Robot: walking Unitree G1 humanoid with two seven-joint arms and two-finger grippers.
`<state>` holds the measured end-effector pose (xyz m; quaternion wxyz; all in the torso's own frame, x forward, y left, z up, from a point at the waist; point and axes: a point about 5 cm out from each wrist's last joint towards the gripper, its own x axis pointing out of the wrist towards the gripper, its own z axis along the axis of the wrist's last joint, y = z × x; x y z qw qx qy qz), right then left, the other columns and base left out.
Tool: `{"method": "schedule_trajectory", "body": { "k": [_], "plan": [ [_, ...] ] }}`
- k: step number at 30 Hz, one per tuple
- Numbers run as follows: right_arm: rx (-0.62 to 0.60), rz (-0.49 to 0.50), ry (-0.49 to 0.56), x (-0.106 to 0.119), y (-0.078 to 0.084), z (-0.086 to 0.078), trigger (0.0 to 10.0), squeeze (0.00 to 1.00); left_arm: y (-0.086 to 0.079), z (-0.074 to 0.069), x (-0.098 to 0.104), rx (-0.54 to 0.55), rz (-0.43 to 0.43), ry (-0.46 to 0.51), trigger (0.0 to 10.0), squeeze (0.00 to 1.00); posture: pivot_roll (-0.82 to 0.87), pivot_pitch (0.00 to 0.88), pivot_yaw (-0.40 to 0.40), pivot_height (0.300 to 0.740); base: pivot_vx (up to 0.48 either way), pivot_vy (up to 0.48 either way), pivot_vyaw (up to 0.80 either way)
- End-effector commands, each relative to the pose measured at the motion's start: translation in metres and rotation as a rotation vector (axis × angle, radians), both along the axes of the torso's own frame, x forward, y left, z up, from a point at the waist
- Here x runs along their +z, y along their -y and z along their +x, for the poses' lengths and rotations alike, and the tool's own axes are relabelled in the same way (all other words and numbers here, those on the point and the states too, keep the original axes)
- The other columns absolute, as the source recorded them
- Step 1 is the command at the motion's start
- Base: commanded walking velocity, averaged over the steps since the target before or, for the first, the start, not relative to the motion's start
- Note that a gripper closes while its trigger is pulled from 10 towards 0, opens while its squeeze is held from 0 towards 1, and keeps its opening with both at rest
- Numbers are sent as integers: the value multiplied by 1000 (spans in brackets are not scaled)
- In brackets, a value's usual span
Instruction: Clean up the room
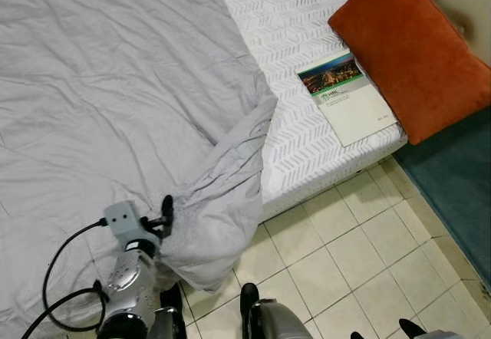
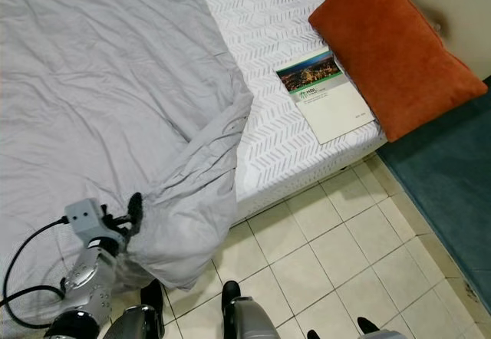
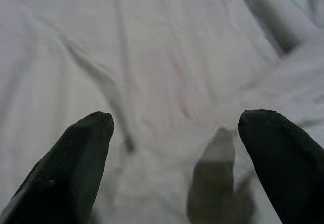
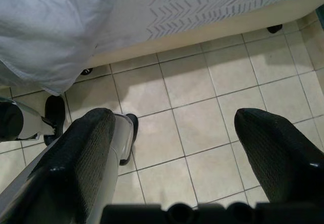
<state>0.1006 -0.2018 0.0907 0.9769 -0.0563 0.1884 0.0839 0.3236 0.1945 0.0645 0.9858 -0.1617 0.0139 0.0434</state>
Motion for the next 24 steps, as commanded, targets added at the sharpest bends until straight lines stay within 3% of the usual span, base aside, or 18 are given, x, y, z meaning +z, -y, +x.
{"method": "schedule_trajectory", "body": {
  "k": [1,6,7,12,16,18,21,22,23,24],
  "plan": [
    [-16,-21,-45,-4,4,-7,10000,0,5,-12,-19,-31,-8,-81,10000,0,-384,551,-176,740,0,0,0],
    [35,57,-51,-5,-8,-7,10000,0,11,-21,-38,-105,50,-211,10000,0,-360,556,-156,740,0,0,0],
    [79,103,-65,-5,-17,-8,10000,0,9,-24,-44,-112,73,-248,10000,0,-358,556,-151,740,0,0,0],
    [206,180,-107,-8,-38,-12,10000,0,4,-26,-43,-111,102,-257,10000,0,-343,558,-141,740,0,0,0],
    [219,184,-113,-9,-40,-13,10000,0,3,-25,-42,-120,108,-259,10000,0,-340,556,-140,740,0,0,0],
    [227,185,-126,-12,-41,-16,10000,0,9,-27,-51,-192,108,-338,10000,0,-344,554,-140,740,0,0,0],
    [227,185,-126,-12,-41,-16,10000,0,9,-27,-51,-192,108,-338,10000,0,-344,554,-140,740,0,0,0],
    [229,184,-130,-12,-41,-17,10000,0,10,-29,-56,-209,115,-379,10000,0,-344,554,-140,740,0,0,0],
    [229,182,-133,-13,-40,-17,10000,0,12,-29,-60,-223,122,-415,3725,0,-352,555,-144,740,0,0,0],
    [229,182,-133,-13,-40,-17,10000,0,12,-29,-60,-223,122,-415,3725,0,-352,555,-144,740,0,0,0]
  ]
}}
